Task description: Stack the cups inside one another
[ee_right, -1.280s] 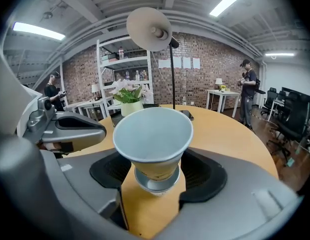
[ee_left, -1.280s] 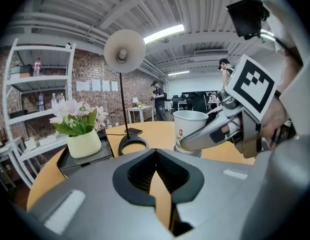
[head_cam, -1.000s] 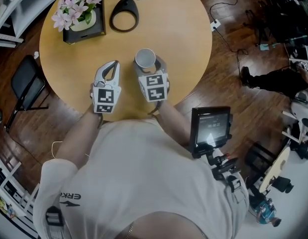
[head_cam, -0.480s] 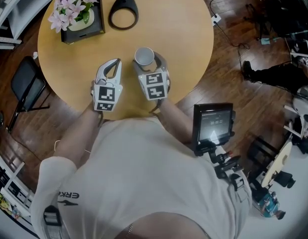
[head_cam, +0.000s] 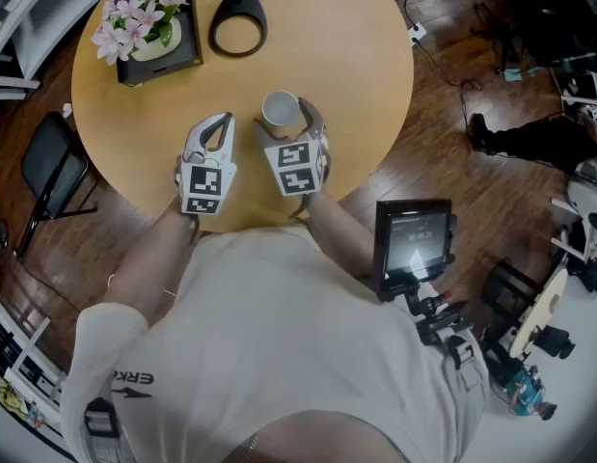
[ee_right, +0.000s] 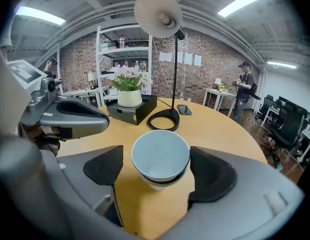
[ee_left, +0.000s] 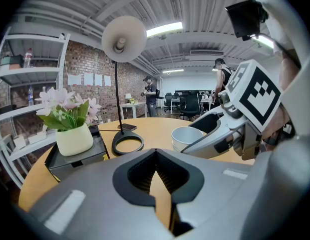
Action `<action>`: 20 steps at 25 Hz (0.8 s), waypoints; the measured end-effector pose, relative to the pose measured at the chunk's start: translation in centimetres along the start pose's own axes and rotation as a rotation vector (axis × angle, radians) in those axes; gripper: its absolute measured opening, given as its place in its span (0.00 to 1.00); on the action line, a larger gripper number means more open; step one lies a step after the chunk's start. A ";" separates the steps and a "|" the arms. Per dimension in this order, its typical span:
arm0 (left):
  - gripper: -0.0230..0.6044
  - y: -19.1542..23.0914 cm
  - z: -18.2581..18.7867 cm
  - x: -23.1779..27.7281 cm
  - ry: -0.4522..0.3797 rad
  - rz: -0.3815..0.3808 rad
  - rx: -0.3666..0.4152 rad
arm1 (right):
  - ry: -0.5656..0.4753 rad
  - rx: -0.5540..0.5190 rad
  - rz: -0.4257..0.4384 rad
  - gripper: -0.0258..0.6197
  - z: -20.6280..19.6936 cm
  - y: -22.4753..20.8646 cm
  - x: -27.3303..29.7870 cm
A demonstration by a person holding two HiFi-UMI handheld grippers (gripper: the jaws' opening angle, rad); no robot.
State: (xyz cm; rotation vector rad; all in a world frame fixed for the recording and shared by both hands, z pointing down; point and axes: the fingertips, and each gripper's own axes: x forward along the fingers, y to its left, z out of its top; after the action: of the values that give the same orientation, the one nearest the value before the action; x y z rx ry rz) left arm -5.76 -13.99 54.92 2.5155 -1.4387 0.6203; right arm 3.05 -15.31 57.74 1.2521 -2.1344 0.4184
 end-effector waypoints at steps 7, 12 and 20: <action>0.04 0.2 0.0 -0.2 -0.006 -0.004 0.001 | -0.037 0.019 -0.061 0.71 0.8 -1.4 -0.5; 0.04 0.2 0.2 -0.6 -0.014 -0.005 0.004 | -0.043 0.035 -0.056 0.71 1.1 -1.0 -0.8; 0.04 0.8 1.6 -1.6 -0.063 -0.004 0.008 | -0.096 0.056 -0.075 0.68 2.6 -0.6 -2.3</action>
State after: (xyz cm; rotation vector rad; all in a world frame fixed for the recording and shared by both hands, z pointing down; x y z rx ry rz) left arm -6.70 -13.71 52.79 2.5656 -1.4539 0.5528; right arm 3.44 -15.52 54.23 1.4051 -2.1605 0.3950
